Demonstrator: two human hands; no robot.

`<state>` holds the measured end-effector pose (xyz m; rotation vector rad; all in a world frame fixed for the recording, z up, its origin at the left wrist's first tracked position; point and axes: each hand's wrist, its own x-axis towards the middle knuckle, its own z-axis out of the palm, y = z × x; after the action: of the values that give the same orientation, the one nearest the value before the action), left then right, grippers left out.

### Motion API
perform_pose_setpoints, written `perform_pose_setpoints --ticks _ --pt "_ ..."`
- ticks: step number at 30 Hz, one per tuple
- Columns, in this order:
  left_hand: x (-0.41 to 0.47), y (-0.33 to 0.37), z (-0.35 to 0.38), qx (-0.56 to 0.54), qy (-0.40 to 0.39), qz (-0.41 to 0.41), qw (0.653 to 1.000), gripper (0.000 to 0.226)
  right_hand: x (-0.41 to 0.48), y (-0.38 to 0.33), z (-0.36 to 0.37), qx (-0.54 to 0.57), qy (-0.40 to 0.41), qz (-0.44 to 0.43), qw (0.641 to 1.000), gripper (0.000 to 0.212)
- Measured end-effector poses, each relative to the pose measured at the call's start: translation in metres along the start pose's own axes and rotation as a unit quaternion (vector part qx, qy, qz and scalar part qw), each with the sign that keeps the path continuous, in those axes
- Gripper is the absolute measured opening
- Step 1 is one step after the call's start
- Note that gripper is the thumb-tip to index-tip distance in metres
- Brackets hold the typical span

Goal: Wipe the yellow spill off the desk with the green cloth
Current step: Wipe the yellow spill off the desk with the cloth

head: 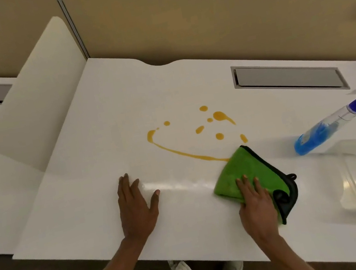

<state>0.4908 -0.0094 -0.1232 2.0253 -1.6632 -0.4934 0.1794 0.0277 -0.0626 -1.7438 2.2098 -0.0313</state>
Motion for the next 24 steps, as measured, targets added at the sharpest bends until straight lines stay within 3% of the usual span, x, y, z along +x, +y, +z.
perform_pose_setpoints --ticks 9,18,24 --pt "0.000 -0.016 -0.004 0.055 -0.006 -0.030 0.998 0.087 -0.035 -0.042 0.053 -0.086 0.011 -0.103 0.991 0.074" --pt "-0.001 -0.001 -0.002 0.084 0.001 -0.046 0.995 0.089 0.063 -0.039 0.036 -0.087 -0.019 0.007 0.996 0.069" --pt "0.001 0.006 0.006 0.094 0.007 -0.069 0.993 0.093 0.015 -0.024 0.038 -0.073 -0.035 -0.017 0.997 0.066"
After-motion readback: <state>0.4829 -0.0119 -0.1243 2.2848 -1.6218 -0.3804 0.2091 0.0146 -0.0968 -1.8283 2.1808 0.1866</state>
